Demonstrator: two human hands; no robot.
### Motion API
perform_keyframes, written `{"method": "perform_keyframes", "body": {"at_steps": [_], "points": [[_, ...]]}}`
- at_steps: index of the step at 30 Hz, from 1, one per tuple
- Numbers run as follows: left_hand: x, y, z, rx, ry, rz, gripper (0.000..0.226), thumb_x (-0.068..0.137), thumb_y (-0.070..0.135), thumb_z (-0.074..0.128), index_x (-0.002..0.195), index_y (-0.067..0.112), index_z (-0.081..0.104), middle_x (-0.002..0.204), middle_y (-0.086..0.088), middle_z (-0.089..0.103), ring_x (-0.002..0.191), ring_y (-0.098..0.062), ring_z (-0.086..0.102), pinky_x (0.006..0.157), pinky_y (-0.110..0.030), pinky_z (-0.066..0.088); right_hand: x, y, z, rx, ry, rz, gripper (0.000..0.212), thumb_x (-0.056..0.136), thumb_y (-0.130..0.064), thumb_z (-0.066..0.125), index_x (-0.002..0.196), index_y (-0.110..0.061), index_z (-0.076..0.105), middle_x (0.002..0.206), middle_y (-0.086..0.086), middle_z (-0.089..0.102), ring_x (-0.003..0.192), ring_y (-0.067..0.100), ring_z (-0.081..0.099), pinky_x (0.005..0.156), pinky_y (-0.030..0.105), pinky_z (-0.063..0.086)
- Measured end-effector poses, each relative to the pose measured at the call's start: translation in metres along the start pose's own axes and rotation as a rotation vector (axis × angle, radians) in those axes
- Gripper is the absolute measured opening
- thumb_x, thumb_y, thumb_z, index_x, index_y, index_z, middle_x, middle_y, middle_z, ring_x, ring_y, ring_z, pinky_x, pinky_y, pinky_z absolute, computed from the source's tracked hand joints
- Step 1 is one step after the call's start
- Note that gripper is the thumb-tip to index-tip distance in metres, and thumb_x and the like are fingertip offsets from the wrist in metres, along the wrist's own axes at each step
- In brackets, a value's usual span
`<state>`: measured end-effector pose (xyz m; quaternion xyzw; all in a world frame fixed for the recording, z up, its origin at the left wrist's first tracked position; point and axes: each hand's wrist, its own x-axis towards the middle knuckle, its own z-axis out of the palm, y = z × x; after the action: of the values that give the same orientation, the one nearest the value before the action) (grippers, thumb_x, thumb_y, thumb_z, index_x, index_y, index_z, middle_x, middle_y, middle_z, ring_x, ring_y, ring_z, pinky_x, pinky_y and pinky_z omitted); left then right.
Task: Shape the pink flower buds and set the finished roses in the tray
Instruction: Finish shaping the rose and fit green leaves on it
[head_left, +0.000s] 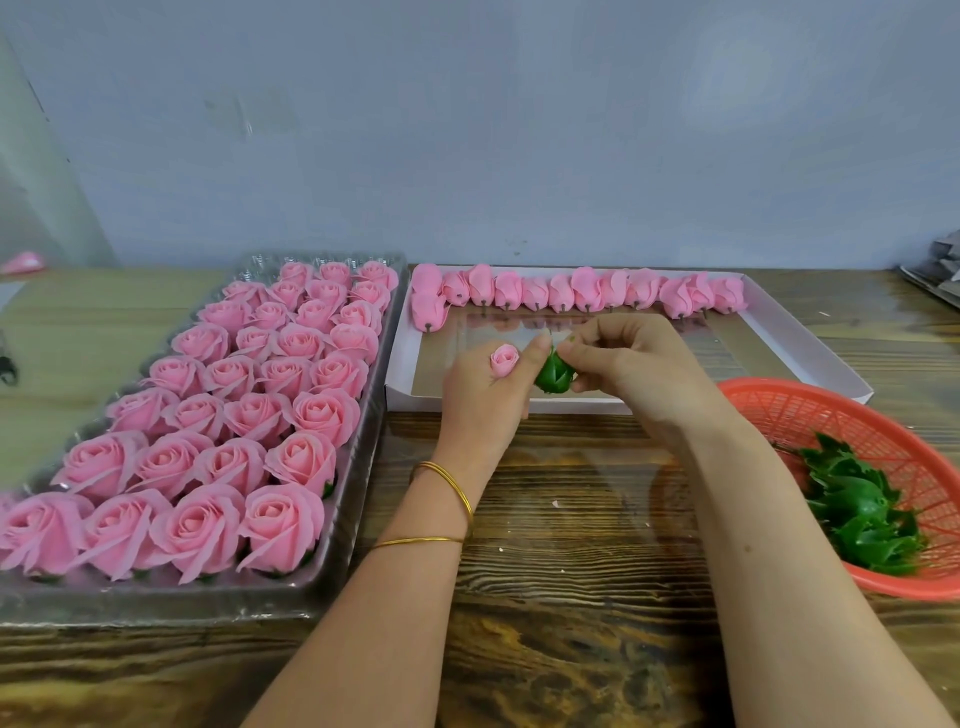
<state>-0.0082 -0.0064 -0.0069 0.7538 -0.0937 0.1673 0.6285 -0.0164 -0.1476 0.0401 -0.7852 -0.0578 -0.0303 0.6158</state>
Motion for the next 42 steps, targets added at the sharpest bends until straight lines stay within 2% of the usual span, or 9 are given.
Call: {"method": "perform_keyframes", "body": {"at_steps": [7, 10, 16, 21, 24, 28, 33, 36, 42], "points": [[-0.002, 0.002, 0.001, -0.016, -0.089, -0.033, 0.044, 0.095, 0.032, 0.059, 0.054, 0.016, 0.052, 0.046, 0.005, 0.048, 0.047, -0.007, 0.048, 0.058, -0.030, 0.046, 0.002, 0.000, 0.000, -0.072, 0.086, 0.018, 0.022, 0.089, -0.010, 0.065, 0.067, -0.012, 0.064, 0.069, -0.002, 0.061, 0.065, 0.005, 0.053, 0.063, 0.021, 0.041], [-0.003, 0.001, 0.000, -0.019, -0.128, -0.048, 0.043, 0.095, 0.033, 0.058, 0.056, 0.016, 0.052, 0.044, 0.007, 0.048, 0.044, -0.003, 0.048, 0.053, -0.020, 0.045, 0.002, 0.000, 0.000, -0.066, 0.094, 0.022, 0.016, 0.090, -0.010, 0.064, 0.073, -0.008, 0.066, 0.074, 0.000, 0.062, 0.072, 0.008, 0.055, 0.072, 0.025, 0.042], [-0.003, 0.001, 0.000, 0.058, -0.196, -0.062, 0.043, 0.093, 0.036, 0.060, 0.058, 0.012, 0.056, 0.045, -0.003, 0.055, 0.037, -0.004, 0.048, 0.059, -0.022, 0.049, 0.001, -0.001, 0.000, -0.040, 0.070, 0.048, 0.022, 0.091, -0.008, 0.062, 0.069, -0.012, 0.062, 0.083, 0.009, 0.062, 0.084, 0.018, 0.058, 0.094, 0.045, 0.050], [-0.005, 0.003, -0.002, 0.071, -0.223, -0.082, 0.046, 0.095, 0.038, 0.056, 0.055, 0.015, 0.058, 0.042, -0.004, 0.053, 0.034, -0.007, 0.047, 0.053, -0.019, 0.048, 0.001, -0.001, 0.000, 0.036, 0.061, 0.065, 0.022, 0.092, -0.003, 0.060, 0.070, -0.005, 0.059, 0.082, 0.010, 0.061, 0.080, 0.017, 0.059, 0.092, 0.043, 0.056], [-0.006, 0.005, -0.002, 0.016, -0.224, -0.138, 0.039, 0.097, 0.038, 0.054, 0.073, 0.014, 0.073, 0.043, -0.004, 0.054, 0.034, -0.007, 0.046, 0.049, -0.017, 0.046, 0.002, 0.000, 0.001, 0.075, 0.060, 0.067, 0.017, 0.093, -0.001, 0.059, 0.076, 0.000, 0.060, 0.078, 0.010, 0.062, 0.076, 0.017, 0.061, 0.088, 0.041, 0.058], [-0.003, 0.005, -0.004, -0.047, -0.137, -0.146, 0.039, 0.099, 0.037, 0.050, 0.075, 0.017, 0.072, 0.047, -0.004, 0.062, 0.038, -0.008, 0.049, 0.054, -0.014, 0.044, 0.001, 0.000, 0.001, 0.121, 0.061, 0.071, 0.017, 0.093, -0.001, 0.059, 0.076, 0.002, 0.061, 0.080, 0.015, 0.064, 0.083, 0.021, 0.067, 0.083, 0.038, 0.060], [0.000, 0.006, -0.006, -0.201, 0.033, -0.166, 0.057, 0.099, 0.037, 0.049, 0.044, 0.025, 0.060, 0.064, -0.010, 0.068, 0.051, -0.014, 0.059, 0.062, -0.025, 0.050, 0.000, 0.000, 0.002, 0.124, 0.050, 0.058, 0.012, 0.089, 0.004, 0.063, 0.080, -0.001, 0.058, 0.086, 0.018, 0.059, 0.080, 0.020, 0.062, 0.077, 0.033, 0.061], [0.004, 0.009, -0.007, -0.400, 0.109, -0.239, 0.052, 0.099, 0.034, 0.050, 0.051, 0.016, 0.054, 0.066, -0.003, 0.069, 0.058, -0.009, 0.063, 0.054, -0.019, 0.050, -0.001, -0.001, 0.003, 0.098, 0.015, 0.047, 0.017, 0.084, 0.008, 0.068, 0.088, -0.004, 0.057, 0.092, 0.019, 0.061, 0.080, 0.021, 0.062, 0.077, 0.035, 0.061], [0.007, 0.012, -0.010, -0.574, 0.153, -0.290, 0.050, 0.102, 0.033, 0.045, 0.054, 0.017, 0.052, 0.078, -0.008, 0.072, 0.080, -0.014, 0.069, 0.075, -0.028, 0.049, -0.001, 0.001, 0.002, -0.139, -0.088, 0.009, 0.044, 0.069, 0.003, 0.083, 0.098, -0.014, 0.054, 0.094, 0.004, 0.074, 0.084, 0.020, 0.059, 0.077, 0.024, 0.052]]}}
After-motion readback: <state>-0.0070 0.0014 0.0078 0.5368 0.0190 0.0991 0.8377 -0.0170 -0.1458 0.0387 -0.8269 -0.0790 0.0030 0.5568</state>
